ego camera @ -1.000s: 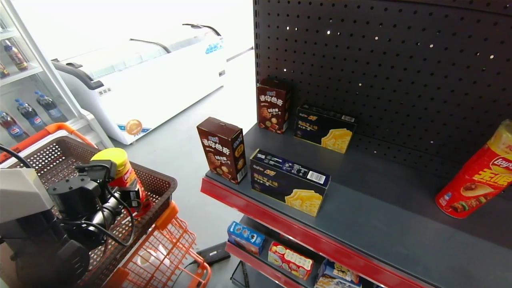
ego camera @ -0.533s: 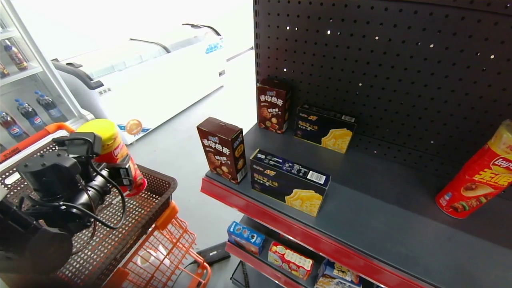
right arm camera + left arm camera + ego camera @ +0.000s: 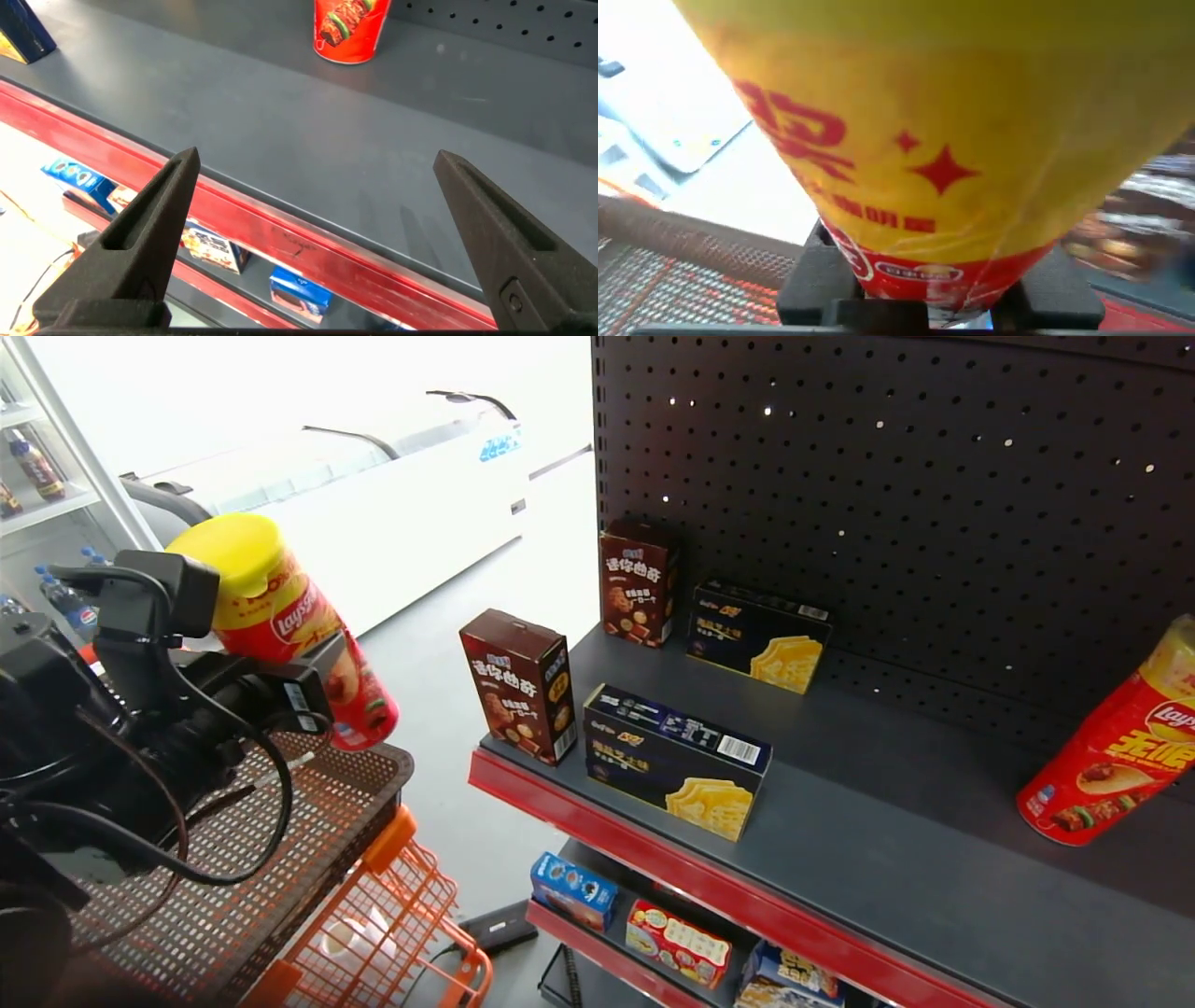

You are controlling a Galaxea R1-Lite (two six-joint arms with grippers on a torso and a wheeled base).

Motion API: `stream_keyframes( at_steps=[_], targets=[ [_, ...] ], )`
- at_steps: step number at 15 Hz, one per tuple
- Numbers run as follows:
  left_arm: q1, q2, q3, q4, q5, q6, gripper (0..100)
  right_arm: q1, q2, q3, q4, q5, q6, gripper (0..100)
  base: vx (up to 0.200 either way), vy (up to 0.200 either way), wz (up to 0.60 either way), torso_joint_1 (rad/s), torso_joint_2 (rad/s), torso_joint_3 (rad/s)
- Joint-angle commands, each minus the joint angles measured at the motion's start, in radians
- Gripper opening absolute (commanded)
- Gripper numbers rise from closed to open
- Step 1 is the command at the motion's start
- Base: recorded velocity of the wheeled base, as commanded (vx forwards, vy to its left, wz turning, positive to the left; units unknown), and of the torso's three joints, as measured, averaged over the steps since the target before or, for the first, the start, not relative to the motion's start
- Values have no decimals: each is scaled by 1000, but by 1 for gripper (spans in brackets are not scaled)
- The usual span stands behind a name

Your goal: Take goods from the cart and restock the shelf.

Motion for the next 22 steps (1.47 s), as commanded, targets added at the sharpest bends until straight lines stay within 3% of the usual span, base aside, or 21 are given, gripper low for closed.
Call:
stream_keyframes(
  at_steps=[1,2,4,5,11,13,22],
  targets=[
    [-87,-202,16,138,-9,-2,0,0,0,0,0,0,0,100,0,0,0,0,0,0],
    [-165,-278,7,273,-15,-1,0,0,0,0,0,0,0,100,0,0,0,0,0,0],
    [-242,-367,6,439,-42,-2,0,0,0,0,0,0,0,100,0,0,0,0,0,0],
    [-259,-386,4,465,-73,-2,0,0,0,0,0,0,0,100,0,0,0,0,0,0],
    [-363,-344,-23,468,-173,-1,0,0,0,0,0,0,0,100,0,0,0,0,0,0],
    [-447,-337,-17,470,-216,-1,0,0,0,0,0,0,0,100,0,0,0,0,0,0],
    [-593,-274,-4,441,-236,-12,0,0,0,0,0,0,0,100,0,0,0,0,0,0]
  ],
)
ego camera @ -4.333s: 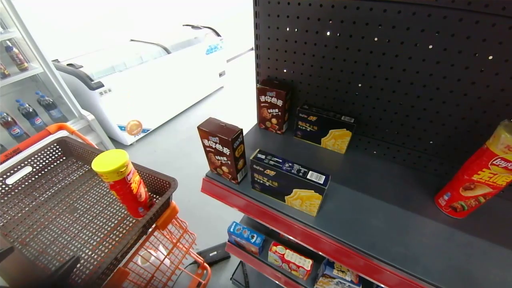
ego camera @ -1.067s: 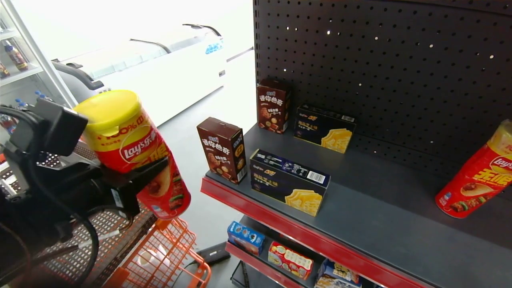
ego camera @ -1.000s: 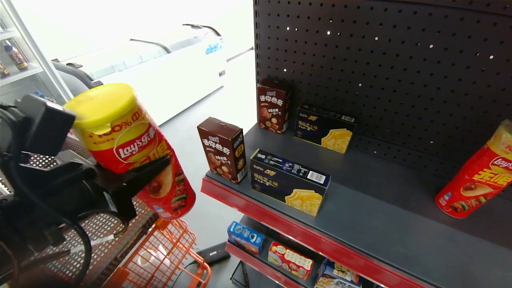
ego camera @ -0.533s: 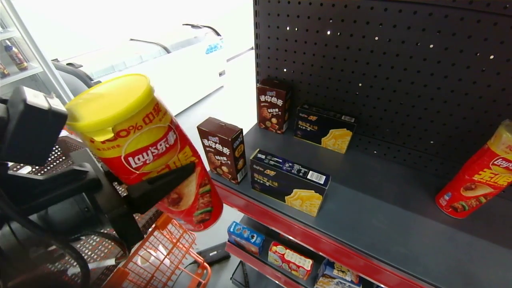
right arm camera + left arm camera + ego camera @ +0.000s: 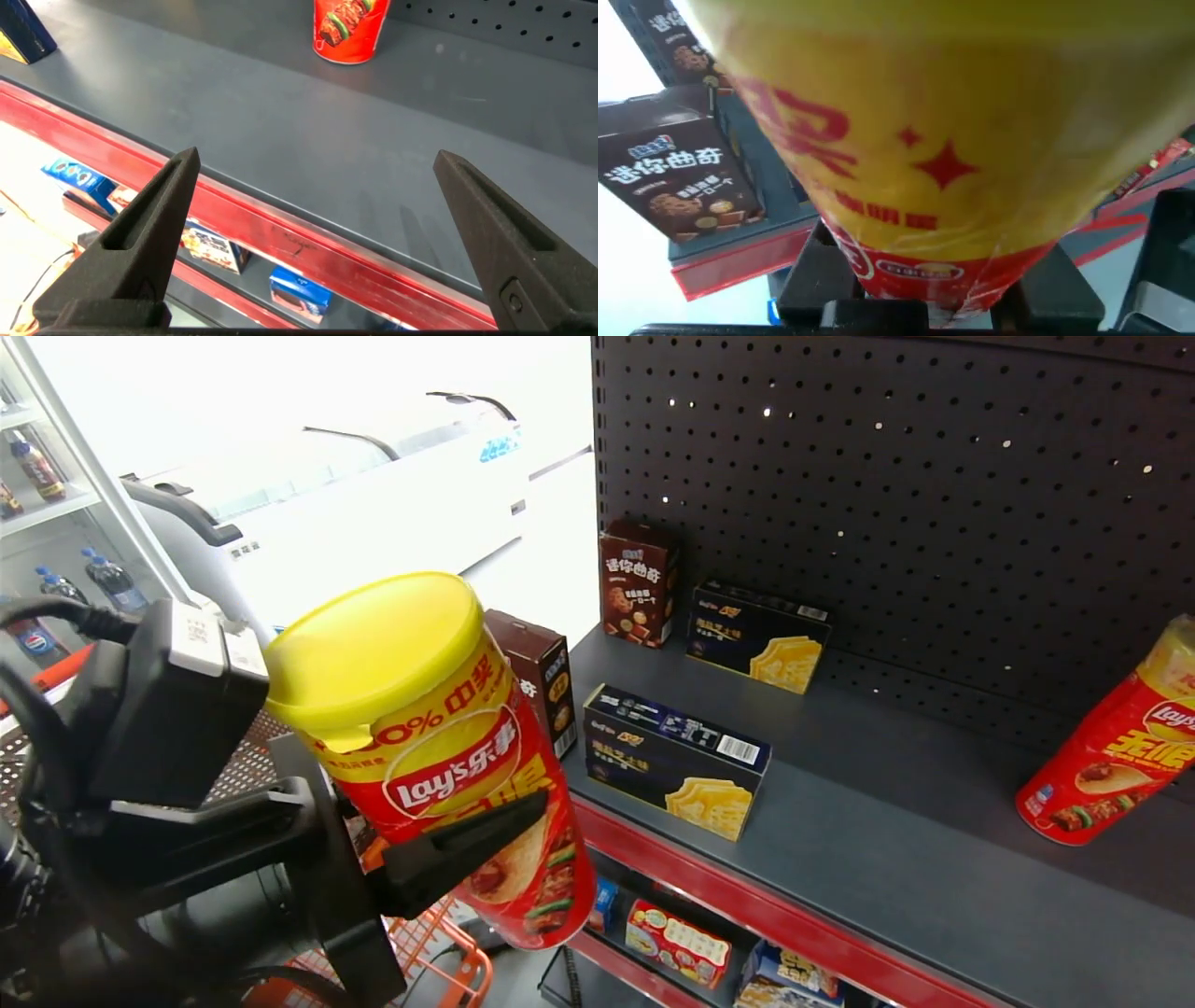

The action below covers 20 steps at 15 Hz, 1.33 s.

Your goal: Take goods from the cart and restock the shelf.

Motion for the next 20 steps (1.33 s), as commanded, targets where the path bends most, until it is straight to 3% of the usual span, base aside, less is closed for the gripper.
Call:
stream_keyframes(
  at_steps=[1,2,7,10,12,20],
  targets=[
    [-42,10,-3,2,1,-31,0,0,0,0,0,9,-5,100,0,0,0,0,0,0],
    [-54,8,-8,2,1,-54,0,0,0,0,0,9,-3,100,0,0,0,0,0,0],
    [-99,1,15,4,-2,-57,0,0,0,0,0,10,-5,100,0,0,0,0,0,0],
    [-135,1,18,-2,-52,-59,0,0,0,0,0,10,-5,100,0,0,0,0,0,0],
    [-148,10,17,-2,-54,-57,0,0,0,0,0,10,-5,100,0,0,0,0,0,0],
    [-140,19,20,-2,-56,-57,0,0,0,0,0,9,-5,100,0,0,-600,2,2,4]
  ],
)
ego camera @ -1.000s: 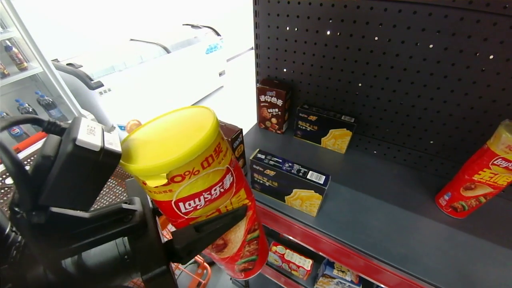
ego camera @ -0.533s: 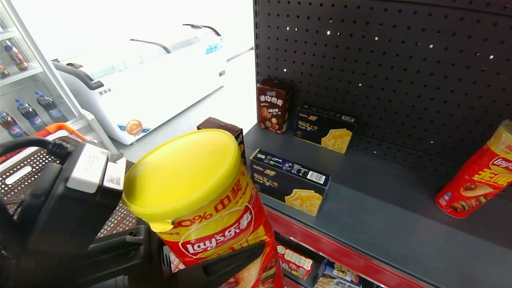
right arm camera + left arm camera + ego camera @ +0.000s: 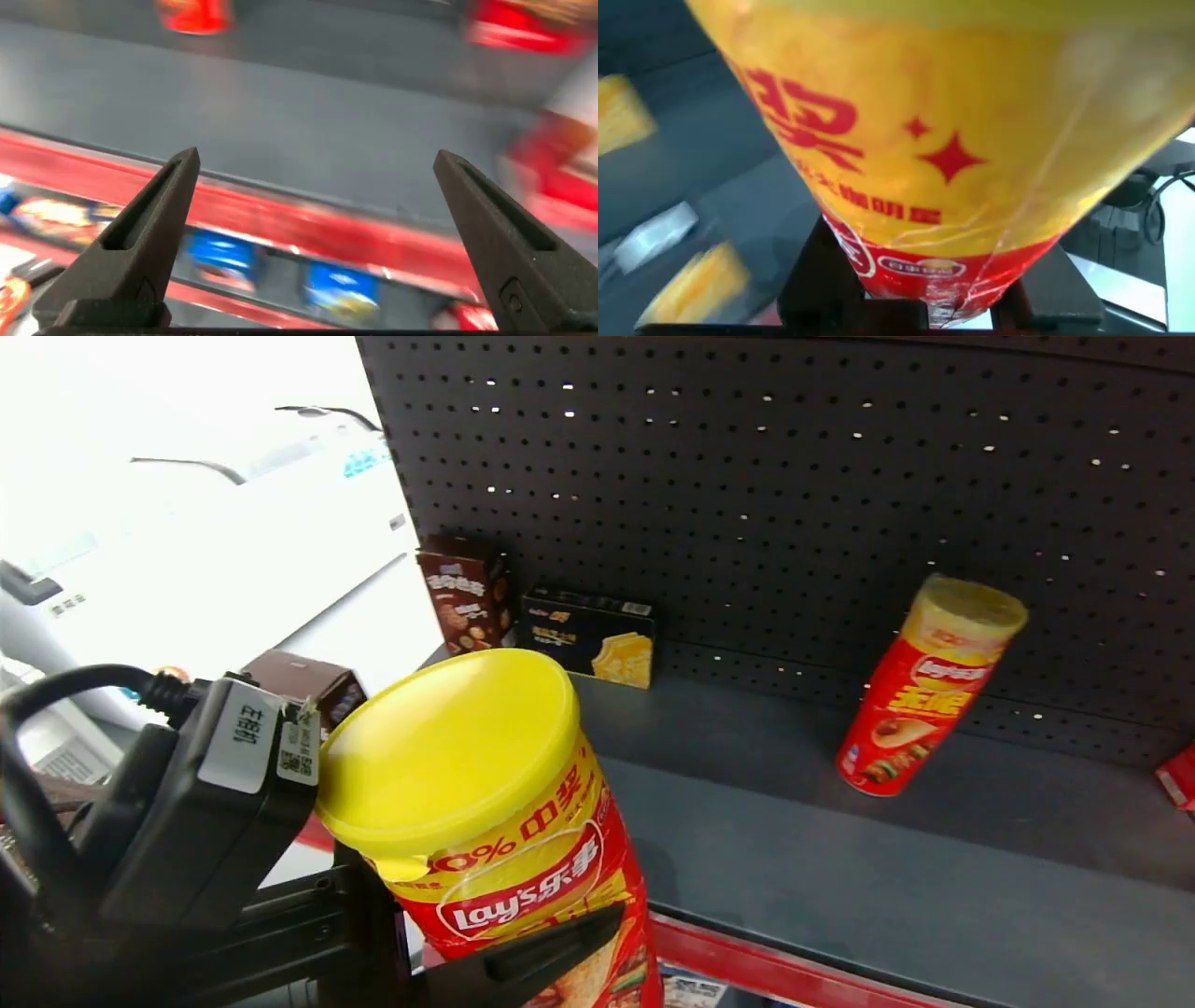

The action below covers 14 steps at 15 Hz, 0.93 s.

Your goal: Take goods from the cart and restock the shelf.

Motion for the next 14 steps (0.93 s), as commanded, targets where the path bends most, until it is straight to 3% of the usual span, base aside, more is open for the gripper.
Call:
stream_keyframes(
  at_steps=[1,4,14],
  targets=[
    [1,2,1,-1,0,0,0,0,0,0,-1,0,0,100,0,0,-600,12,12,7],
    [6,4,5,-1,2,0,0,0,0,0,0,0,0,100,0,0,-600,-1,4,2],
    [12,2,22,1,5,0,0,0,0,0,0,1,1,100,0,0,0,0,0,0]
  ],
)
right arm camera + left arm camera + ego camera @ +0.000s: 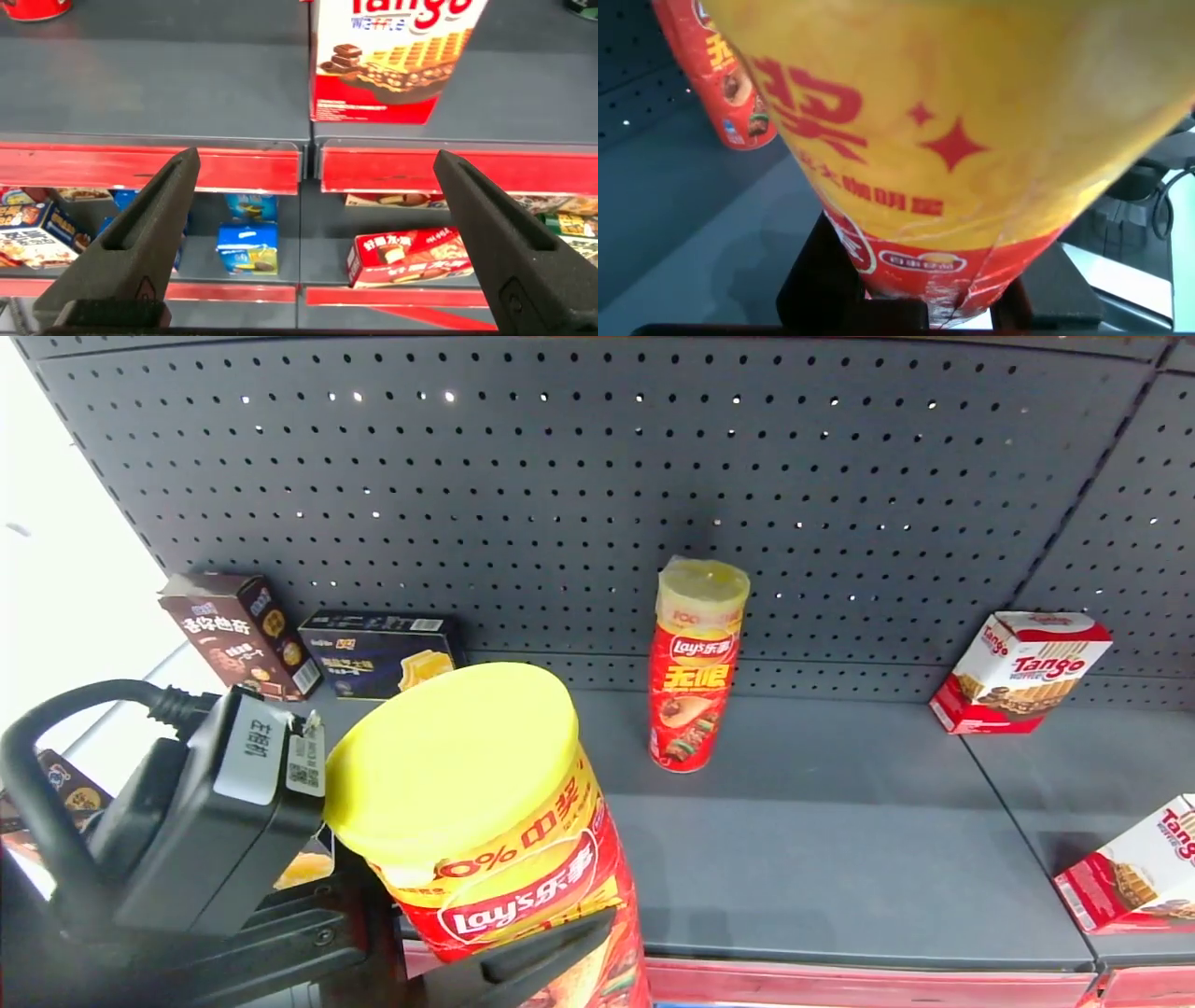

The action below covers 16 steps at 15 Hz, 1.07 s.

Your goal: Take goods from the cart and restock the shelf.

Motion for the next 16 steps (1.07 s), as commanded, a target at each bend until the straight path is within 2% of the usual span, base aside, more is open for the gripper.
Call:
stream_keyframes(
  at_steps=[1,12,16],
  targets=[
    [1,1,11,0,0,0,0,1,0,0,0,-1,0,100,0,0,0,0,0,0],
    [108,7,15,-5,-8,-3,0,1,0,0,-1,1,3,100,0,0,-55,0,0,0],
    [213,5,11,-2,-6,-3,0,2,0,0,0,7,-2,100,0,0,0,0,0,0]
  ],
)
